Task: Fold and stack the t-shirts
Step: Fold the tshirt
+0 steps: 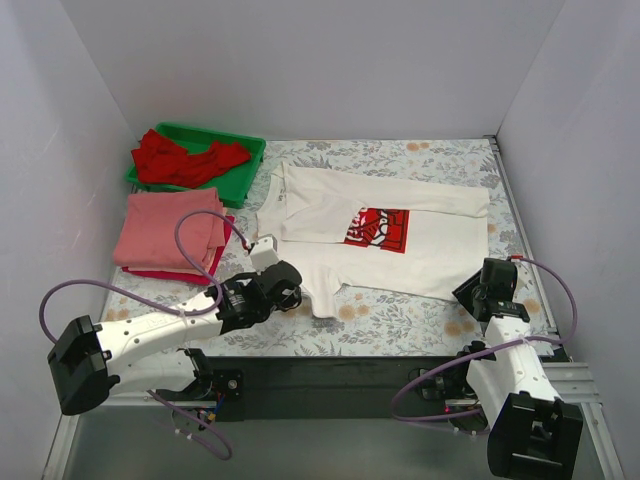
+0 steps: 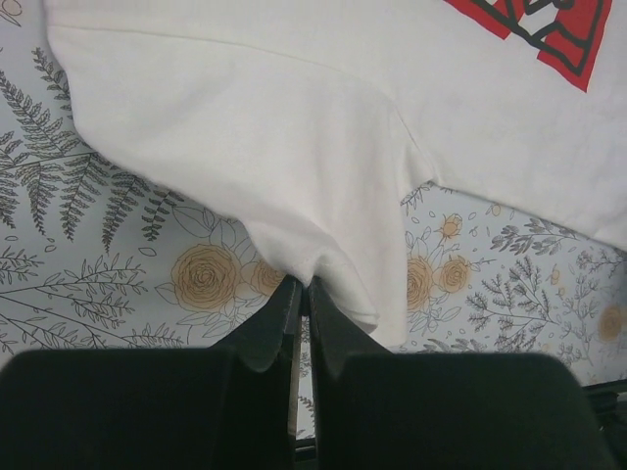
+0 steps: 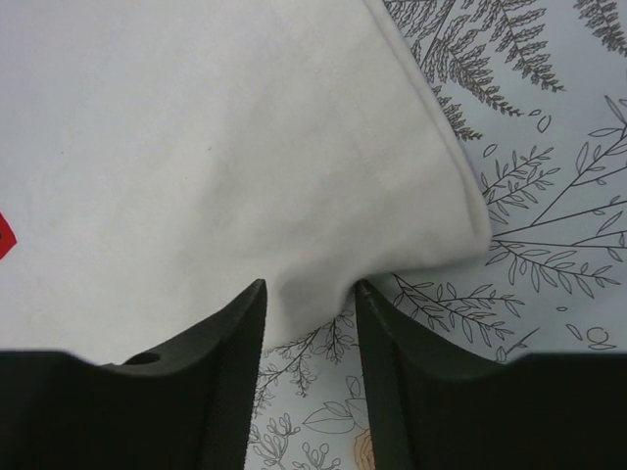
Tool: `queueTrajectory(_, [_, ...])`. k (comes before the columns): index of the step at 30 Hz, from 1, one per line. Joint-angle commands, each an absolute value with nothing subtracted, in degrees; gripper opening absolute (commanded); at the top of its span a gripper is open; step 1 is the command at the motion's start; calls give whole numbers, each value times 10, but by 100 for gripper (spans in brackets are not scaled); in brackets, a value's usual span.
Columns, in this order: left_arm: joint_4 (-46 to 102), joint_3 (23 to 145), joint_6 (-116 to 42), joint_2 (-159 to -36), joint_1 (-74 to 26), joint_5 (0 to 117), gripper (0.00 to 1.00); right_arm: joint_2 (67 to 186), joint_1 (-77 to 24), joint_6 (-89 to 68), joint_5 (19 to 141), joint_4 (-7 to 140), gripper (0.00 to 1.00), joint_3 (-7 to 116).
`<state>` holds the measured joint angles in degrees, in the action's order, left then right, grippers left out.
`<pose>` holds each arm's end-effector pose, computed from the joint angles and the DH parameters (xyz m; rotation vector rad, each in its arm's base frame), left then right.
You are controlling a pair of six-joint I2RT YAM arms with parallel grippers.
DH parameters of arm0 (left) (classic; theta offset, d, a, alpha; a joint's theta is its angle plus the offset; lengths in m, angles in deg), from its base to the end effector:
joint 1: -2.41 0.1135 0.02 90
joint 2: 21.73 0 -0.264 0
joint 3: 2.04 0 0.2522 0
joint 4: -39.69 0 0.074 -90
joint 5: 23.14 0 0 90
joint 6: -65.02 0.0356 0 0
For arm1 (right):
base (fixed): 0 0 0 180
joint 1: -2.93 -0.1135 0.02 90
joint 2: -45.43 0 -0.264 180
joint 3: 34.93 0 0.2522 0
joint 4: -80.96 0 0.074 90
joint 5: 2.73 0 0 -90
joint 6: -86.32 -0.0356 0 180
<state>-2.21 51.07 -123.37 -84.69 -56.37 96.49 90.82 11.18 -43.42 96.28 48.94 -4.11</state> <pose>0.1257 -0.1734 0.2231 -1.0310 2.2064 -0.6974 0.1513 -0.0276 0.1587 1.0322 2.1360 0.0763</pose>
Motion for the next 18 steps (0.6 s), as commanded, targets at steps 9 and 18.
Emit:
queueTrajectory(9, [8, 553, -1202, -860, -536, 983, 0, 922, 114, -402, 961, 483, 15, -41])
queueTrajectory(18, [47, 572, -1165, -880, -505, 960, 0, 925, 114, -347, 925, 504, 1, -6])
